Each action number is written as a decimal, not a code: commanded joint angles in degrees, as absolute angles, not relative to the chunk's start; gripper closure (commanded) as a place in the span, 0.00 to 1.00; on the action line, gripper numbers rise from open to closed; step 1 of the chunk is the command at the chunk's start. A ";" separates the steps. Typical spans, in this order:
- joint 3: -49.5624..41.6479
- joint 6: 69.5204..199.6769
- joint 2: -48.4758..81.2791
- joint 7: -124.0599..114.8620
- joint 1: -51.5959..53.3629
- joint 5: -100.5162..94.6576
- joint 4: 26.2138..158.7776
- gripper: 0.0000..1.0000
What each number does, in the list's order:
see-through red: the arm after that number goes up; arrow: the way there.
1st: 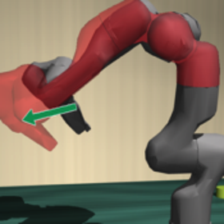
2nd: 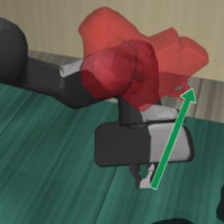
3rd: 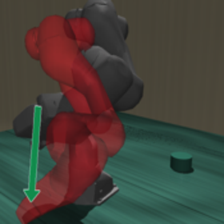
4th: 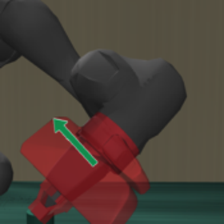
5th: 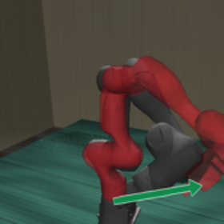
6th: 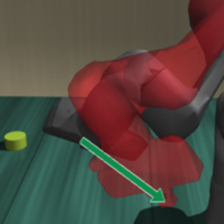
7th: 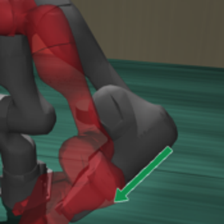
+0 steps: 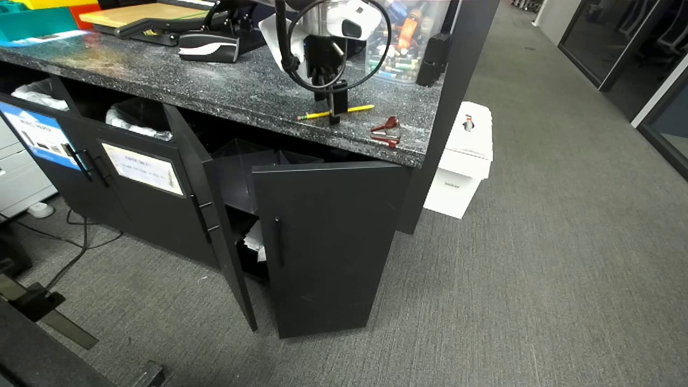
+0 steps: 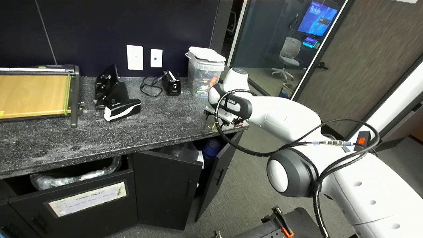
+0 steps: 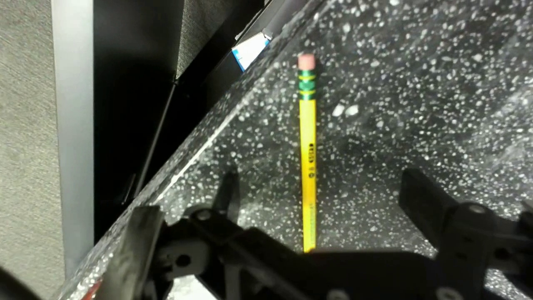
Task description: Pick up the pencil and move it slightly to the left.
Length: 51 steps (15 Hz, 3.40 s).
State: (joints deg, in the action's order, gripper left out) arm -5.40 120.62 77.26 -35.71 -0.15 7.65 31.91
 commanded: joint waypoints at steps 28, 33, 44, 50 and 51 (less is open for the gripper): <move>2.59 122.40 80.68 -30.28 8.12 7.20 22.81 0.97; 3.17 128.77 82.32 -27.63 7.75 7.94 24.37 0.97; 4.34 119.38 76.26 -36.65 8.24 9.98 27.22 0.19; 3.60 113.24 74.97 -42.53 8.52 8.63 22.69 0.00; 3.54 112.61 76.06 -42.57 8.53 8.60 21.35 0.00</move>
